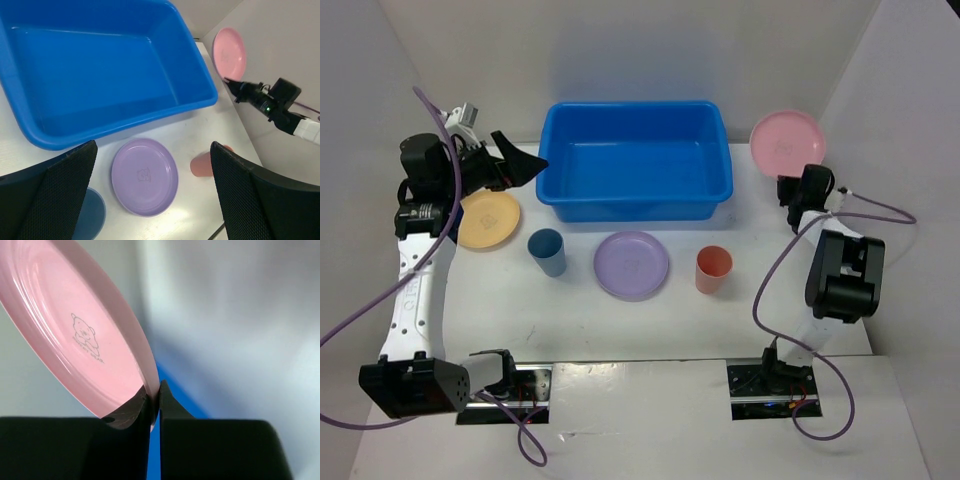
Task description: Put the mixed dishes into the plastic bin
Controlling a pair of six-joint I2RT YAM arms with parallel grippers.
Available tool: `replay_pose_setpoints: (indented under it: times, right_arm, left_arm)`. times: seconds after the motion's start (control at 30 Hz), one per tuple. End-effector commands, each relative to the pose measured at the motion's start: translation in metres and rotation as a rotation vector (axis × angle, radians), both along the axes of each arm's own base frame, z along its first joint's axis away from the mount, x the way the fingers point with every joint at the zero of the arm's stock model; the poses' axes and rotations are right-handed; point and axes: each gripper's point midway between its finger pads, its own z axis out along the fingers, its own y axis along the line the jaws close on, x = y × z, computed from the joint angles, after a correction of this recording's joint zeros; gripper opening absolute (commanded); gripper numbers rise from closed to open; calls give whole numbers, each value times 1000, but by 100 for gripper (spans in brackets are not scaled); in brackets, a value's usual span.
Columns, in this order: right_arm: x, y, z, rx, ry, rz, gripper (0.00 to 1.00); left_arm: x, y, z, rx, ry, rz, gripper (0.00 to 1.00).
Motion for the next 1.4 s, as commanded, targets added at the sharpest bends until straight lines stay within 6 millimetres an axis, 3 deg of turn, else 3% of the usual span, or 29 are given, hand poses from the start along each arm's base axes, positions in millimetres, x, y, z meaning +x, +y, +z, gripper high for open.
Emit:
replay_pose_setpoints:
  times: [0.0, 0.07, 0.1, 0.17, 0.2, 0.27, 0.3, 0.4, 0.47, 0.53, 0.57, 0.6, 0.63, 0.67, 0.7, 0.87, 0.9, 1.17, 1.2, 1.23, 1.3, 1.33, 1.37]
  right_arm:
    - [16, 7, 120, -171, -277, 27, 0]
    - [22, 24, 146, -213, -328, 94, 0]
    - [31, 44, 168, -266, -354, 164, 0]
    - [45, 76, 177, -303, -357, 281, 0]
    - [52, 107, 197, -353, -373, 361, 0]
    - [63, 141, 208, -384, -387, 440, 0]
    - [63, 172, 209, -388, -403, 505, 0]
    - [74, 225, 199, -376, -401, 649, 0]
    - [88, 249, 180, -376, -359, 724, 0]
    - [89, 278, 157, -385, -289, 813, 0]
    - [94, 287, 170, -399, -310, 827, 0]
    - [100, 297, 146, -398, -264, 855, 0]
    - [100, 312, 138, -400, -248, 885, 0]
    - [101, 318, 140, -410, -233, 895, 0]
    - [105, 325, 119, -402, -193, 913, 0]
    - [105, 344, 86, -439, -79, 947, 0]
    - [108, 344, 71, -438, -46, 946, 0]
    - [108, 355, 24, -434, 88, 988, 0]
    - [111, 356, 29, -443, 77, 990, 0]
    - [112, 355, 14, -444, 110, 989, 0]
    - [110, 360, 15, -442, 129, 1002, 0]
    - [112, 359, -5, -442, 170, 1002, 1]
    - [120, 360, 16, -455, 127, 983, 1]
  left_arm:
    - [-14, -4, 21, -17, -71, -35, 100]
    - [-18, -6, 24, -18, -80, -48, 100]
    - [-18, -6, 25, -18, -80, -48, 100]
    - [-22, -7, 28, -16, -92, -48, 100]
    - [-24, -7, 31, -14, -101, -49, 100]
    - [-28, -8, 33, -13, -104, -49, 100]
    - [-28, -6, 30, -13, -92, -36, 100]
    - [-33, -3, 35, -9, -104, -15, 100]
    - [-36, -2, 40, 2, -119, -7, 100]
    - [-39, -2, 44, 11, -132, -9, 100]
    - [-40, -3, 42, 10, -123, -9, 100]
    - [-40, -3, 42, 10, -123, -9, 100]
    - [-40, -3, 42, 10, -123, -9, 100]
    - [-40, -3, 42, 10, -123, -9, 100]
    - [-42, -3, 41, 10, -123, -9, 100]
    - [-42, -3, 41, 10, -123, -9, 100]
    - [-42, -3, 41, 10, -123, -9, 100]
    - [-43, -3, 39, 8, -112, -9, 100]
    - [-43, -3, 39, 8, -112, -9, 100]
    - [-43, -3, 39, 8, -112, -9, 100]
    - [-43, -3, 37, 14, -108, -10, 100]
    - [-43, -3, 37, 14, -108, -10, 100]
    - [-43, -2, 39, 16, -108, 1, 100]
